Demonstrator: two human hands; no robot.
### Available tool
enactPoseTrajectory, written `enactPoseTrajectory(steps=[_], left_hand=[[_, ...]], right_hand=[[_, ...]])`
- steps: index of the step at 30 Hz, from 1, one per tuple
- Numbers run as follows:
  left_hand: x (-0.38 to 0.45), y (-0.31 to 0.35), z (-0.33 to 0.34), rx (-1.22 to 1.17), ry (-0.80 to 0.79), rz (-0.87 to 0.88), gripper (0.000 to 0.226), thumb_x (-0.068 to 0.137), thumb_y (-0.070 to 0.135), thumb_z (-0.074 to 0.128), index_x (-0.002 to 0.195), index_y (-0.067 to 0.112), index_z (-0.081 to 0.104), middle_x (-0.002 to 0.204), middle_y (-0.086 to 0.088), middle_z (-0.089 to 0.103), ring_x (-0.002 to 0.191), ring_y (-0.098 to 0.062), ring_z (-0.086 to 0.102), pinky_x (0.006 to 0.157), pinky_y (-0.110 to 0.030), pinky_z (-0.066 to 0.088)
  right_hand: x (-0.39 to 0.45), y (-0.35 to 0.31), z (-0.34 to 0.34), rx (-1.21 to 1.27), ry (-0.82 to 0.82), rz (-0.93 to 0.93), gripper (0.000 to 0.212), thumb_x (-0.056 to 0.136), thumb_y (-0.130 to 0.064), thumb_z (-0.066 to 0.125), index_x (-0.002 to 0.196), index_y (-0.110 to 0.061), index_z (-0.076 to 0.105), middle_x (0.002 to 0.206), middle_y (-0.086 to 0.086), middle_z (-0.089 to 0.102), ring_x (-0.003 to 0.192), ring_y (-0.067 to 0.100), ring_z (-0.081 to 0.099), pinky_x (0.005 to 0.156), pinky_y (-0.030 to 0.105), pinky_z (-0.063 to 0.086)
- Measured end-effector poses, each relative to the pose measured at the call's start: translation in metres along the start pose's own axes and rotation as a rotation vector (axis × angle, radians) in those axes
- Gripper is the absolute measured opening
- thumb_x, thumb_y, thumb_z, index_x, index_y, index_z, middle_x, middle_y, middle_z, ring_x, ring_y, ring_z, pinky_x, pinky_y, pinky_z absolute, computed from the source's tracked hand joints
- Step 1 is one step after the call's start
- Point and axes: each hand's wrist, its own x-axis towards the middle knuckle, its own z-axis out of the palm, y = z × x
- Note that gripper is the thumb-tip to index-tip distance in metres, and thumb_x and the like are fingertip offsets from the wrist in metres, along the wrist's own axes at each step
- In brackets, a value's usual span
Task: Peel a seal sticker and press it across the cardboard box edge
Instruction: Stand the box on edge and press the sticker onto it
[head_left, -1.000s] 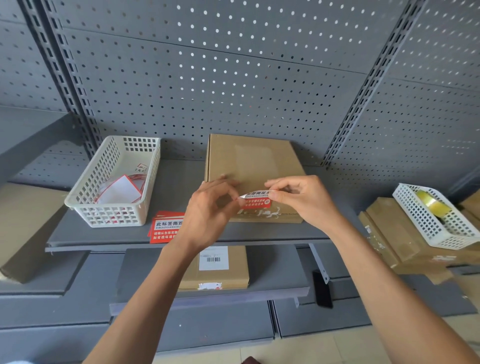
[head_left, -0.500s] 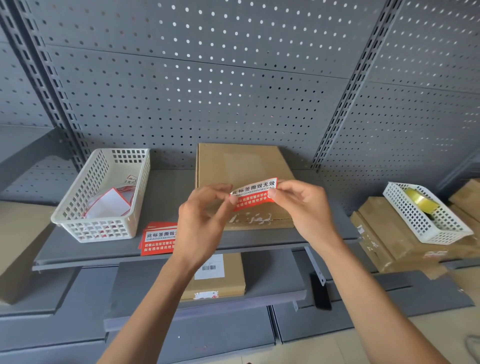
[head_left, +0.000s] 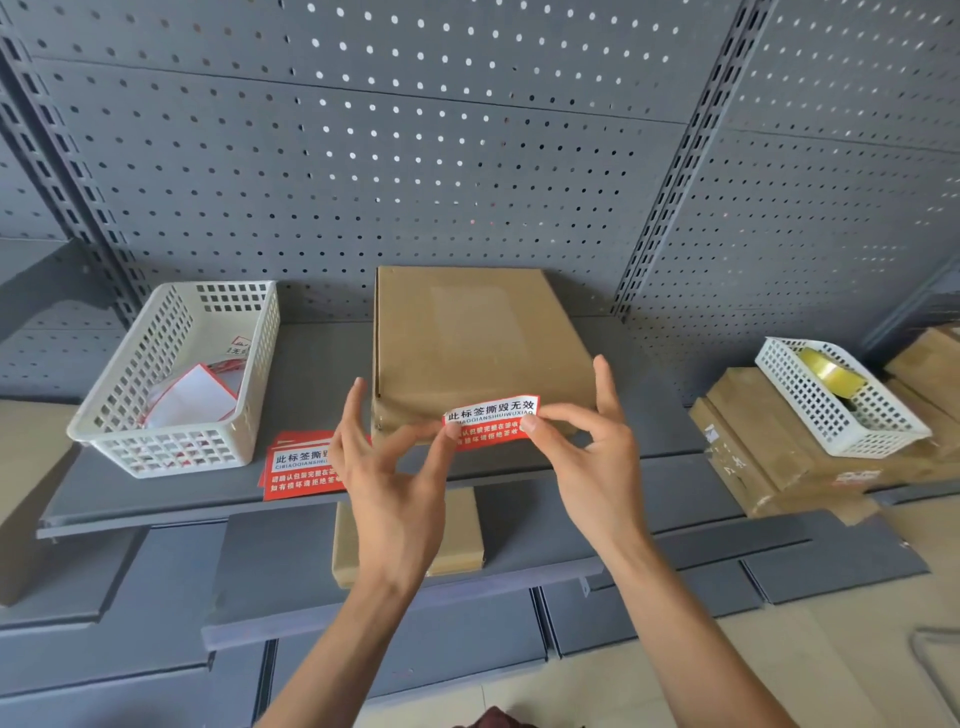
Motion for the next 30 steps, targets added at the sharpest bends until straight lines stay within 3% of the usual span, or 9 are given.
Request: enactPoseTrajectory(steps=[3, 5, 7, 11, 14, 16, 21, 27, 30], left_hand=[[-0.003, 0.000, 0.003, -0.054, -0.021, -0.035, 0.009, 0.083, 0.050, 0.074, 0.085, 0.042, 0.078, 0.161, 0.010, 0.030, 0.148, -0.012, 0.027, 0.111, -0.058, 0.036], [-0.004, 0.003, 0.005, -0.093, -0.024, -0.046, 0.008, 0.084, 0.047, 0.074, 0.084, 0.041, 0.078, 0.160, 0.013, 0.030, 0.148, -0.011, 0.029, 0.115, -0.054, 0.034], [-0.005, 0.005, 0.005, -0.131, -0.032, -0.059, 0.007, 0.085, 0.046, 0.074, 0.085, 0.041, 0.079, 0.161, 0.018, 0.027, 0.149, -0.008, 0.028, 0.119, -0.050, 0.031], [-0.005, 0.009, 0.006, -0.153, -0.046, -0.038, 0.003, 0.086, 0.040, 0.076, 0.084, 0.040, 0.078, 0.165, 0.016, 0.023, 0.151, -0.001, 0.023, 0.123, -0.046, 0.026], [-0.004, 0.018, 0.007, -0.150, -0.043, 0.004, 0.006, 0.088, 0.034, 0.075, 0.083, 0.038, 0.076, 0.166, 0.013, 0.023, 0.150, 0.007, 0.019, 0.124, -0.035, 0.022], [-0.002, 0.023, 0.007, -0.151, -0.049, 0.033, 0.007, 0.088, 0.033, 0.074, 0.084, 0.039, 0.076, 0.166, 0.012, 0.022, 0.149, 0.009, 0.017, 0.123, -0.028, 0.020], [0.010, 0.034, 0.009, -0.155, -0.040, 0.060, 0.007, 0.090, 0.033, 0.074, 0.083, 0.035, 0.076, 0.167, 0.014, 0.020, 0.150, 0.008, 0.016, 0.122, -0.027, 0.018], [0.029, 0.049, 0.018, -0.074, 0.052, 0.149, 0.012, 0.092, 0.038, 0.068, 0.084, 0.031, 0.073, 0.167, 0.009, 0.024, 0.152, -0.002, 0.021, 0.121, -0.049, 0.024], [0.040, 0.064, 0.023, -0.071, 0.089, 0.158, 0.015, 0.093, 0.037, 0.064, 0.079, 0.034, 0.068, 0.166, 0.007, 0.026, 0.153, -0.005, 0.022, 0.121, -0.052, 0.022]], right_hand=[[0.001, 0.001, 0.001, 0.005, 0.014, 0.011, 0.010, 0.088, -0.021, 0.076, 0.087, -0.030, 0.080, 0.169, -0.004, 0.013, 0.154, -0.001, 0.011, 0.119, 0.019, 0.023], [0.002, 0.001, 0.001, 0.030, 0.003, 0.023, 0.008, 0.089, -0.019, 0.075, 0.088, -0.025, 0.080, 0.169, -0.002, 0.014, 0.150, -0.010, 0.013, 0.105, 0.001, 0.022], [0.003, 0.001, 0.002, 0.036, -0.008, 0.027, 0.007, 0.089, -0.019, 0.075, 0.089, -0.023, 0.080, 0.168, -0.001, 0.016, 0.145, -0.019, 0.014, 0.100, -0.004, 0.021], [0.005, 0.001, 0.001, 0.046, -0.001, 0.010, 0.006, 0.089, -0.018, 0.075, 0.089, -0.022, 0.080, 0.168, 0.000, 0.019, 0.143, -0.021, 0.016, 0.104, 0.000, 0.024], [0.007, 0.000, 0.001, 0.059, -0.010, -0.004, 0.005, 0.088, -0.018, 0.076, 0.087, -0.022, 0.079, 0.168, -0.002, 0.020, 0.150, -0.010, 0.015, 0.121, 0.025, 0.025], [0.009, -0.002, 0.000, 0.064, -0.014, -0.011, 0.005, 0.088, -0.017, 0.076, 0.087, -0.021, 0.079, 0.167, -0.004, 0.023, 0.152, -0.006, 0.011, 0.125, 0.035, 0.022], [0.022, -0.014, -0.011, 0.072, -0.030, -0.065, 0.006, 0.089, -0.018, 0.075, 0.087, -0.023, 0.078, 0.165, -0.008, 0.028, 0.152, -0.005, 0.012, 0.125, 0.031, 0.019], [0.044, -0.030, -0.018, 0.034, -0.012, -0.140, 0.008, 0.090, -0.022, 0.073, 0.083, -0.026, 0.075, 0.163, -0.010, 0.032, 0.154, 0.002, 0.013, 0.121, 0.026, 0.016], [0.055, -0.038, -0.020, 0.024, -0.012, -0.165, 0.014, 0.094, -0.025, 0.068, 0.081, -0.022, 0.074, 0.163, -0.009, 0.032, 0.155, 0.006, 0.010, 0.118, 0.020, 0.015]])
